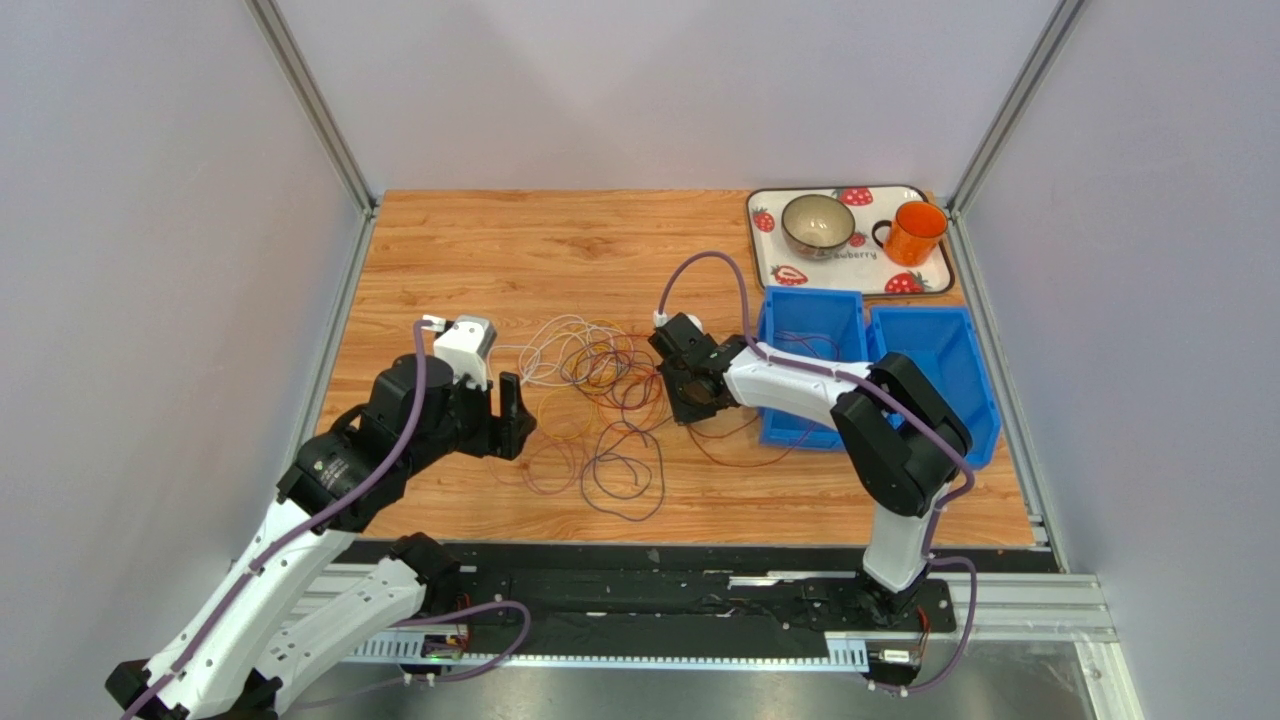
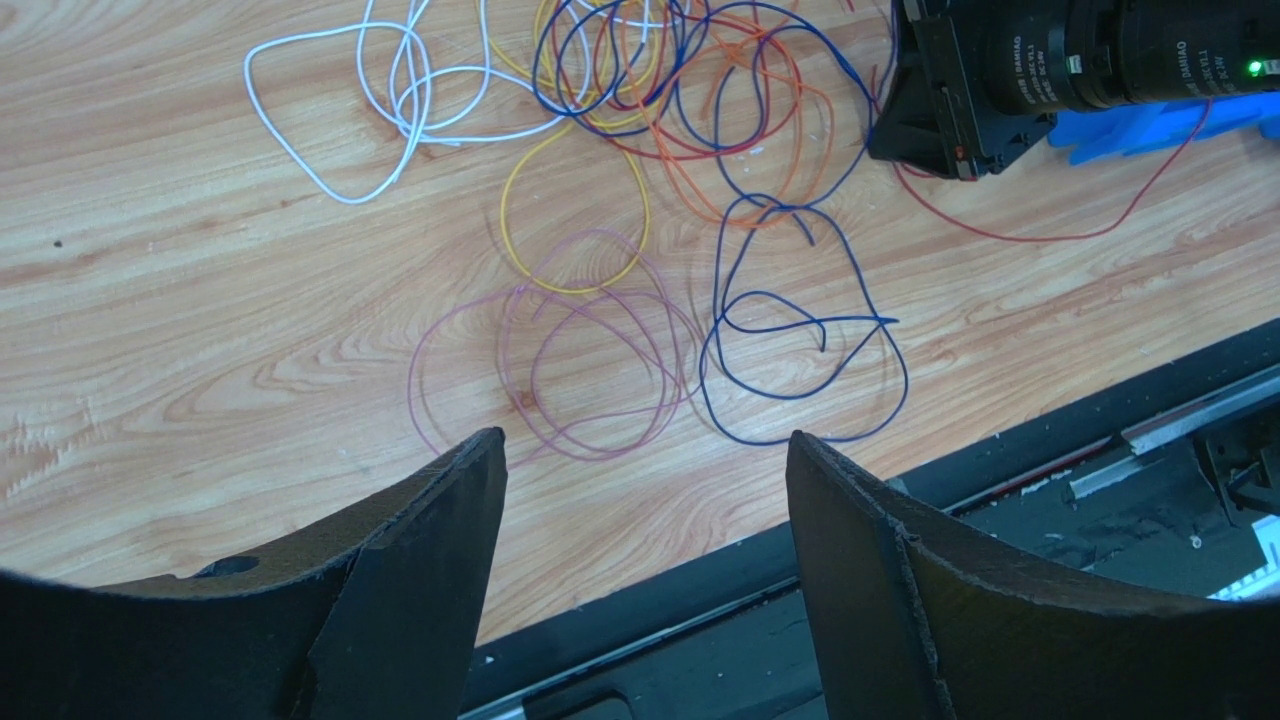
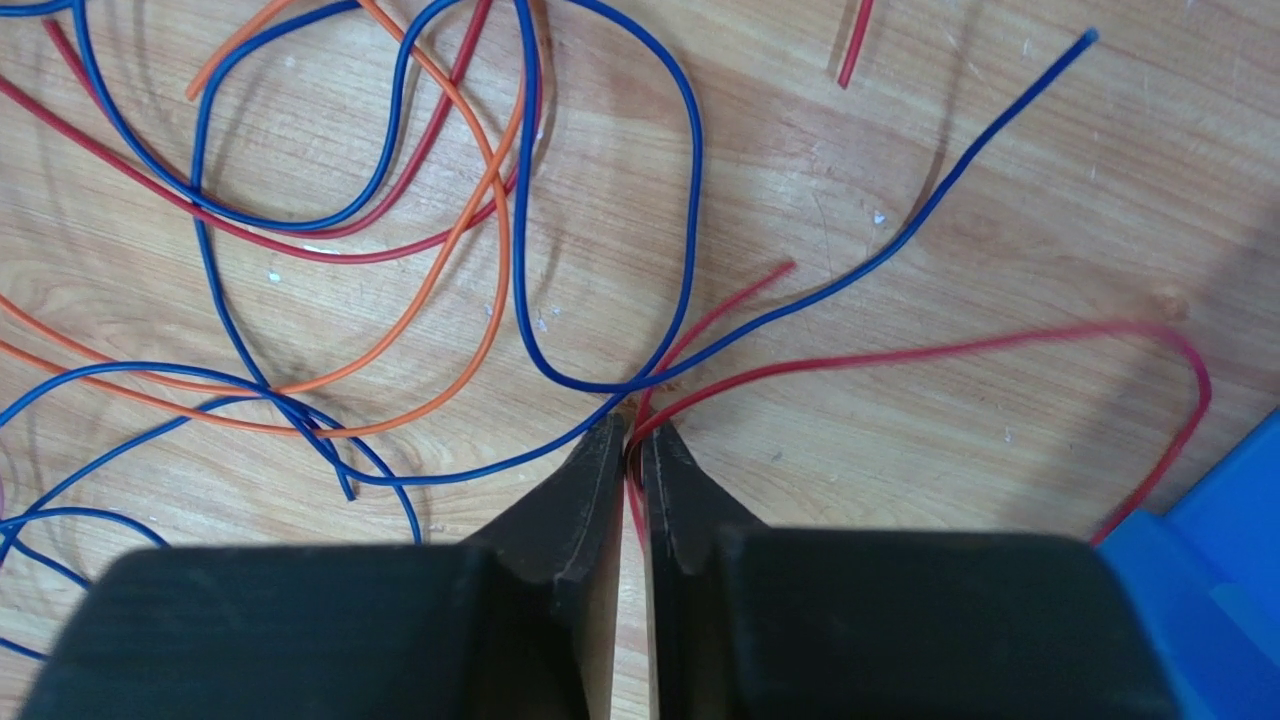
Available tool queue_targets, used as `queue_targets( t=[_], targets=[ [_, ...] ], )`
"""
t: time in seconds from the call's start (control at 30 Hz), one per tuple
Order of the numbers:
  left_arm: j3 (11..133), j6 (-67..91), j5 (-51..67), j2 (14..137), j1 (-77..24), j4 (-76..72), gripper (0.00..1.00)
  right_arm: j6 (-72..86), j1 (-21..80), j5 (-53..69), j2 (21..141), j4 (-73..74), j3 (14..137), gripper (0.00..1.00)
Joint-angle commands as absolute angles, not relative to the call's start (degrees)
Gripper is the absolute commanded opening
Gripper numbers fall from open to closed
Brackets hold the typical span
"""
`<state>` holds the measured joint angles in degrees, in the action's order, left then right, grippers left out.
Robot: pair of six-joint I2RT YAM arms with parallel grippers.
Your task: Untangle the cables
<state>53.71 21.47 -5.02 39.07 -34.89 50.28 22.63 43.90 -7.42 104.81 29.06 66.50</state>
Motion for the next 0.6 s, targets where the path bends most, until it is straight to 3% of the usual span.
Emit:
queue_targets(
  t=[0.0,0.13,0.57],
  targets=[
    [53.61,20.57,-5.01,39.02,-35.16,48.43,0.77,23.03,45.17,-10.02,103.01,31.54,68.82,0.07],
    [53.61,20.57,-5.01,39.02,-35.16,48.43,0.77,22.85,45.88,-10.81,98.01,35.85,68.82,0.0],
    [53.96,21.36,-6.94,38.94,-35.16,49.22,0.85,21.19,45.79,-12.03,81.22,49.38,74.08,0.0]
  ],
)
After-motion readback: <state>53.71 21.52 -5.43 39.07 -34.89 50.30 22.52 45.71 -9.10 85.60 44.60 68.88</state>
